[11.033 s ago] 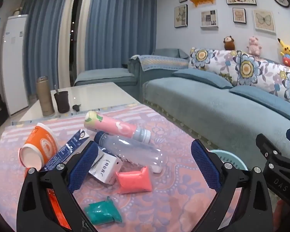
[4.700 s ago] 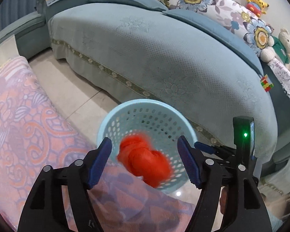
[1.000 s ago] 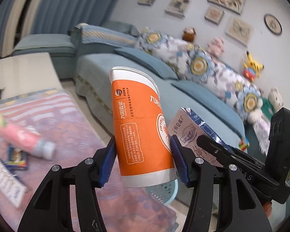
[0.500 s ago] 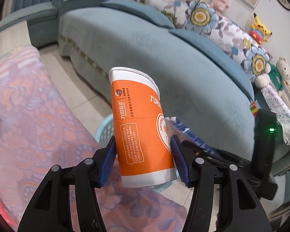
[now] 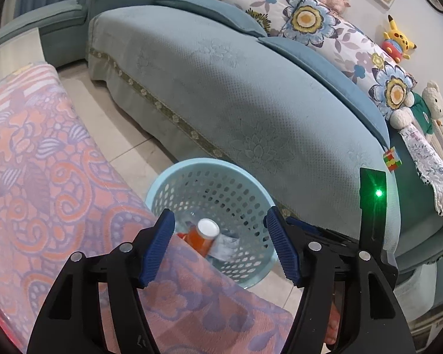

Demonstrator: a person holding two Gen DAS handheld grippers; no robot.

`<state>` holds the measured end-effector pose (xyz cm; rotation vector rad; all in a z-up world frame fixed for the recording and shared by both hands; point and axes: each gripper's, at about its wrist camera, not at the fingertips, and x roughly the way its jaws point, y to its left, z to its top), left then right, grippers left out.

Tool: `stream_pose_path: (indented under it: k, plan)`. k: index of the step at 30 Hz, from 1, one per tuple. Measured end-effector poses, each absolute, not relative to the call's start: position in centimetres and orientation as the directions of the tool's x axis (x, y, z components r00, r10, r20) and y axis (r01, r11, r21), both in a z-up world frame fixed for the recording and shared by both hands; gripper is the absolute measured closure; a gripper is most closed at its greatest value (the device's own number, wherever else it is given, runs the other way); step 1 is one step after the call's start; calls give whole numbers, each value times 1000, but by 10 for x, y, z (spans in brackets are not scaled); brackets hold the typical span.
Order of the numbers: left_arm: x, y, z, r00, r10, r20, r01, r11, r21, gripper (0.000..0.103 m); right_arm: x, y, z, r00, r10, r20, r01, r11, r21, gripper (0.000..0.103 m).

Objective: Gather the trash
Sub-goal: 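Open both tools to drop cup and carton into the wastebasket, then grasp the teal packet with the left tool while the right tool grasps the pink packet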

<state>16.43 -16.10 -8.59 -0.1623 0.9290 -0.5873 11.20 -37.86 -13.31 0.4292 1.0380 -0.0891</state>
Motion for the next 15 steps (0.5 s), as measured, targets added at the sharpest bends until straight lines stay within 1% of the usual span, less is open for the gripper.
stream_pose_path:
  k: [8, 15]
  plan:
    - [149, -158, -64, 503, -556, -662, 442, 823, -356, 40, 107, -369, -106, 569, 120, -814, 220, 931, 291, 55]
    - [132, -142, -33, 548, -562, -619, 458, 821, -339, 40, 96, -339, -58, 653, 145, -744, 113, 952, 285, 55]
